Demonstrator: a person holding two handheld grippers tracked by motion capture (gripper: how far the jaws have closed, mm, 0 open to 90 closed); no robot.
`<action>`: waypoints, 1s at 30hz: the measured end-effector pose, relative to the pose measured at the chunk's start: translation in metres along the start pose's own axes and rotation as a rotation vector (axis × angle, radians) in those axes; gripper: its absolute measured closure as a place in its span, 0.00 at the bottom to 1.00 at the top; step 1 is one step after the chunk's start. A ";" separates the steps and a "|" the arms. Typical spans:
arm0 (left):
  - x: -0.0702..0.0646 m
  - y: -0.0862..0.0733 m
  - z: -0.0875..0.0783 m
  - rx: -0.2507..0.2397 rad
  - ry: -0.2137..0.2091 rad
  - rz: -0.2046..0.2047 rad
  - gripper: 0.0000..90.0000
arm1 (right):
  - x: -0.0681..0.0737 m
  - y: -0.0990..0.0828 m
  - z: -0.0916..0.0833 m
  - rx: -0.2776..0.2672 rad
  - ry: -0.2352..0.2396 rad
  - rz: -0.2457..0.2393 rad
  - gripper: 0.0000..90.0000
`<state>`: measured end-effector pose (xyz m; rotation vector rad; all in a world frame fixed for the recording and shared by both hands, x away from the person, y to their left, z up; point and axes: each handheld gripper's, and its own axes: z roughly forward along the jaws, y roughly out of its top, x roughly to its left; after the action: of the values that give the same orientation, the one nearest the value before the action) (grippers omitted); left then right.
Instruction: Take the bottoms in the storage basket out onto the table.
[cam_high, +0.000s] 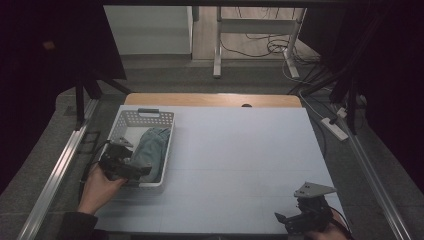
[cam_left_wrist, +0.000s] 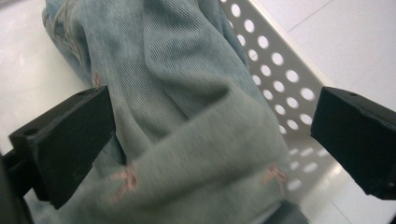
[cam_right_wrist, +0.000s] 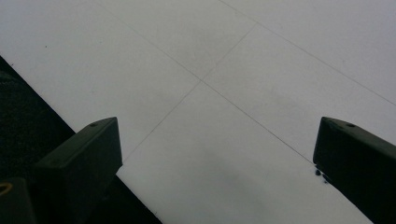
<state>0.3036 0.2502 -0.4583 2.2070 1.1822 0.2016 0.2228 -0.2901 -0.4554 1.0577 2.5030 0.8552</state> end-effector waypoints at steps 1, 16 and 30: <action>0.001 0.002 0.002 0.013 0.002 0.003 0.00 | 0.000 0.000 0.000 0.000 0.000 0.000 0.02; 0.015 0.023 0.039 0.213 -0.007 0.013 0.00 | 0.000 0.000 0.000 0.010 0.001 -0.011 0.02; 0.020 0.035 0.061 0.336 -0.003 0.009 0.00 | 0.001 0.000 0.001 0.017 0.001 -0.022 0.02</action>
<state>0.3651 0.2245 -0.4896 2.4988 1.2810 0.0021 0.2226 -0.2886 -0.4558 1.0338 2.5223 0.8291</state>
